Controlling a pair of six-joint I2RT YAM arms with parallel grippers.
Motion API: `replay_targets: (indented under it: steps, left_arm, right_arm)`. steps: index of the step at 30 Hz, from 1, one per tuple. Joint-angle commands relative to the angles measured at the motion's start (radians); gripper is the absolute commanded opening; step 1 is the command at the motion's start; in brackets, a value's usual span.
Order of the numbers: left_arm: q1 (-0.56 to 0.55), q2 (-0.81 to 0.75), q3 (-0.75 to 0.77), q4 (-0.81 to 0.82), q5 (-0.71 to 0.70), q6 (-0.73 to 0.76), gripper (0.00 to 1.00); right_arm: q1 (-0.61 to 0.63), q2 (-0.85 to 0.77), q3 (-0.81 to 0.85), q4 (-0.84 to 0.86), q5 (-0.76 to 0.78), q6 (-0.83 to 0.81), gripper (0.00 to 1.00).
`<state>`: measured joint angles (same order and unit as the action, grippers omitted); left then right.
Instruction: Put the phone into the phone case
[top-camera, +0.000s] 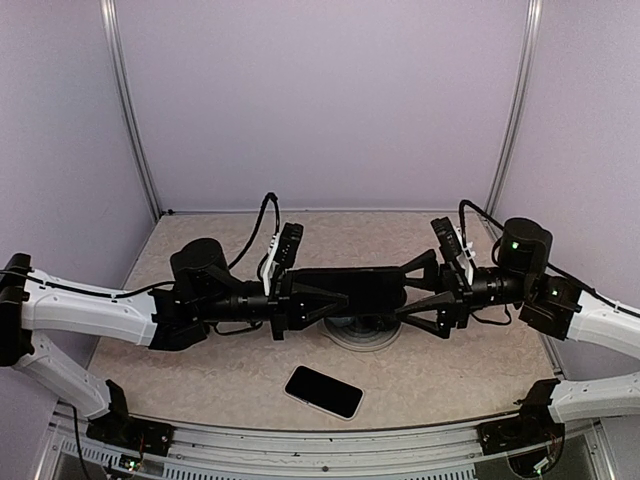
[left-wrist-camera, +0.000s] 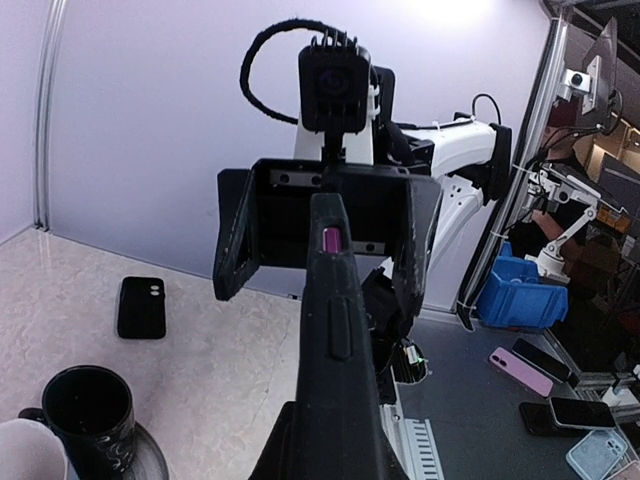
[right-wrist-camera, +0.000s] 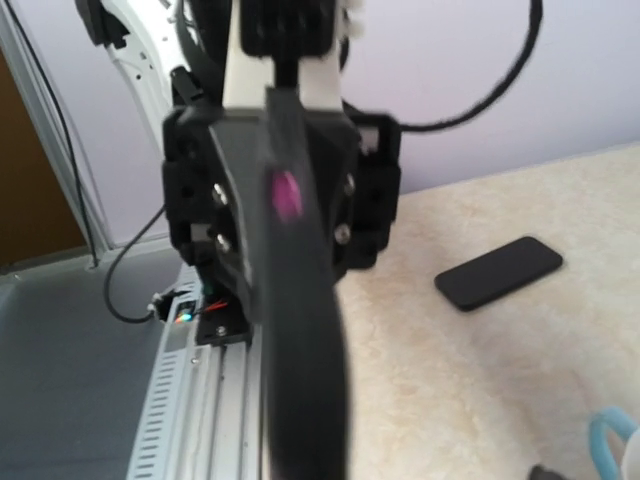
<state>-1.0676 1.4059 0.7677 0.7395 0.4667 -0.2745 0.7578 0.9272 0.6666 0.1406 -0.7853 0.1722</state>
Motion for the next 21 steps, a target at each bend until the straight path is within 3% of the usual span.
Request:
replay_targets:
  steps: [1, 4, 6, 8, 9, 13, 14, 16, 17, 19, 21]
  left_arm:
    - [-0.01, -0.029, 0.036, -0.017, 0.018, 0.052, 0.0]
    - [-0.014, -0.027, 0.039, -0.018, 0.024, 0.053, 0.0]
    - [-0.016, -0.021, 0.04, -0.019, 0.022, 0.052, 0.0]
    - [-0.016, -0.018, 0.041, -0.013, 0.02, 0.049, 0.0]
    - [-0.017, -0.019, 0.041, -0.012, 0.02, 0.047, 0.0]
    - [-0.018, -0.018, 0.045, -0.035, 0.005, 0.042, 0.0]
    - [-0.017, -0.017, 0.049, -0.047, -0.007, 0.037, 0.0]
    - [-0.009, -0.015, 0.061, -0.077, -0.04, 0.013, 0.0]
    - [0.001, -0.01, 0.07, -0.099, -0.041, 0.001, 0.0]
    - [0.01, 0.002, 0.104, -0.162, -0.031, -0.014, 0.0]
    - [0.014, 0.022, 0.139, -0.236, 0.024, -0.004, 0.0]
  right_arm:
    - [-0.002, -0.007, 0.033, 0.002, 0.014, -0.016, 0.9]
    - [-0.002, 0.027, 0.046, 0.019, -0.016, -0.006, 0.76]
    - [-0.001, 0.056, 0.059, 0.021, -0.044, 0.001, 0.49]
    - [-0.002, 0.081, 0.074, 0.008, -0.059, 0.0, 0.12]
    - [-0.001, 0.087, 0.079, -0.004, -0.06, -0.005, 0.0]
    - [-0.001, 0.067, 0.067, -0.001, -0.037, -0.013, 0.0]
    - [-0.001, 0.059, 0.069, -0.011, -0.016, -0.019, 0.05]
    - [-0.001, 0.042, 0.075, -0.067, 0.135, -0.048, 0.76]
    - [-0.001, 0.035, 0.082, -0.105, 0.232, -0.064, 0.96]
    - [0.0, 0.034, 0.116, -0.203, 0.354, -0.128, 0.99]
    - [0.007, 0.04, 0.149, -0.26, 0.34, -0.205, 0.99]
